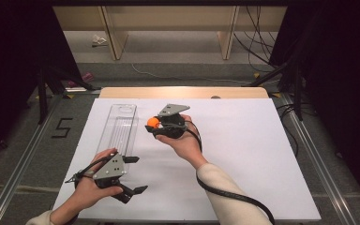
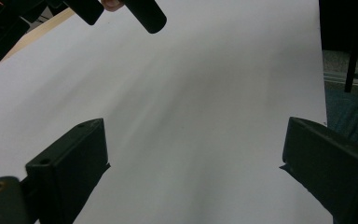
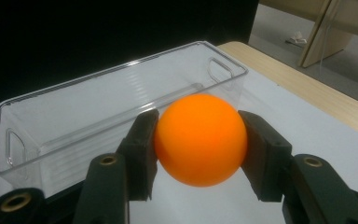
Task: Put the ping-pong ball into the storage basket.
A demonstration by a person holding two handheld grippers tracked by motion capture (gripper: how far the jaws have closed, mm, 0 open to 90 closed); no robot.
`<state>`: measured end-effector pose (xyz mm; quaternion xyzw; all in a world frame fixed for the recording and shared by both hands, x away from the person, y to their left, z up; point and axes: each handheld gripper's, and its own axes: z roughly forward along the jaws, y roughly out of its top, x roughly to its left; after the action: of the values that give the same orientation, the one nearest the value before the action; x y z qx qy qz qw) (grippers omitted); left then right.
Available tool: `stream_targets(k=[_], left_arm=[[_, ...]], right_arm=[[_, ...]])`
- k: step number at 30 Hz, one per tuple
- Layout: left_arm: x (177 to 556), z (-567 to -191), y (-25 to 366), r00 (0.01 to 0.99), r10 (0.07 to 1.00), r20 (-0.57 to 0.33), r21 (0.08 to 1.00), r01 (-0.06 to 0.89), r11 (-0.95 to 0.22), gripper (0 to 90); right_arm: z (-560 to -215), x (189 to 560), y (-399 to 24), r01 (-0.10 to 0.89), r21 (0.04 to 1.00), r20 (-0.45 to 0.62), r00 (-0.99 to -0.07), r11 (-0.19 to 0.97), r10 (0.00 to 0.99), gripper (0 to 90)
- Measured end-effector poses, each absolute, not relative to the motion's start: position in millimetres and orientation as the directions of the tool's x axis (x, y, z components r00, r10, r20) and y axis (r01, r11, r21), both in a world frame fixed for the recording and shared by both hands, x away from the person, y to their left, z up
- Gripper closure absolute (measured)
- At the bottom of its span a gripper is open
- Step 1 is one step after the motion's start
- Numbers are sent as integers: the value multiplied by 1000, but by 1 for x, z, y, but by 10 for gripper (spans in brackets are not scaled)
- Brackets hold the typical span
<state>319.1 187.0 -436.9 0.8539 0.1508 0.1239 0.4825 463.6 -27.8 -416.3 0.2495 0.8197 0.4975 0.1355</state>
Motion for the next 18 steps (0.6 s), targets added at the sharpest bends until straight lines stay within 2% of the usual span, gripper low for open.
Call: stream_targets(k=[18], left_arm=[[319, -437, 187, 924, 378, 65, 862, 138, -487, 63]], right_arm=[[-411, 469, -20, 269, 882, 21, -842, 386, 539, 515]])
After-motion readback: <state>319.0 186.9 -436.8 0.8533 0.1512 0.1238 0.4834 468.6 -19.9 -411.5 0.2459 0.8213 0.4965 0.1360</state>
